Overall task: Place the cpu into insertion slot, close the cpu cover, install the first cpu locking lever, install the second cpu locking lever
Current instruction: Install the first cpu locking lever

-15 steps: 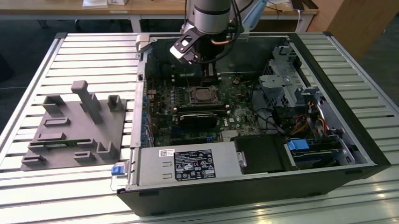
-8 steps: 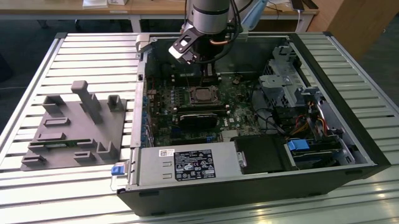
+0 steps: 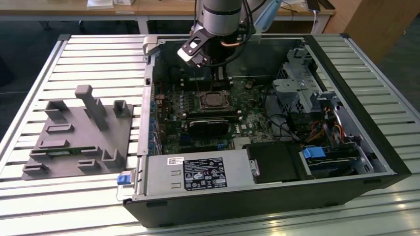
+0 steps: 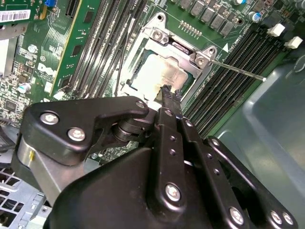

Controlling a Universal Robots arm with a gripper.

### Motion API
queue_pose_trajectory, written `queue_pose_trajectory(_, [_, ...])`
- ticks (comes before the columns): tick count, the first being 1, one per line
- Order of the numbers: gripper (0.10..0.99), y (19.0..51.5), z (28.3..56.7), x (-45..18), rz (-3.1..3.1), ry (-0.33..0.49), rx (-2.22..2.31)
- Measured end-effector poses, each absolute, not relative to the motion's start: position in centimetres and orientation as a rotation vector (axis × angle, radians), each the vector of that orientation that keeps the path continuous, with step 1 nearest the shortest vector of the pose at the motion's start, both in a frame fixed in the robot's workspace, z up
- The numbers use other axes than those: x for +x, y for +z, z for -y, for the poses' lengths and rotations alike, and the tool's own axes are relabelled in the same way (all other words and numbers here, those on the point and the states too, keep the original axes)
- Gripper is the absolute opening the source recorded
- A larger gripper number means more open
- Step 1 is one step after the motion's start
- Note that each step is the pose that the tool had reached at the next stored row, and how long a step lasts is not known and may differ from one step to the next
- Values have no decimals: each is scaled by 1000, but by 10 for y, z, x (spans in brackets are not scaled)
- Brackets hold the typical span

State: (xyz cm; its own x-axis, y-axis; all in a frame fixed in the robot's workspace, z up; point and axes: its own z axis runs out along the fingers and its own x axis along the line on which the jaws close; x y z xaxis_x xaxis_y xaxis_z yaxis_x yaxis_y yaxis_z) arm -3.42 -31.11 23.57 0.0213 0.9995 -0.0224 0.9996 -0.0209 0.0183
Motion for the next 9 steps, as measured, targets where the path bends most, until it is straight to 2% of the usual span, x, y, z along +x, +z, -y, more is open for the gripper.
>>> queue_pose_trajectory(9, [106,248,311,-34,-2178,-6,2225])
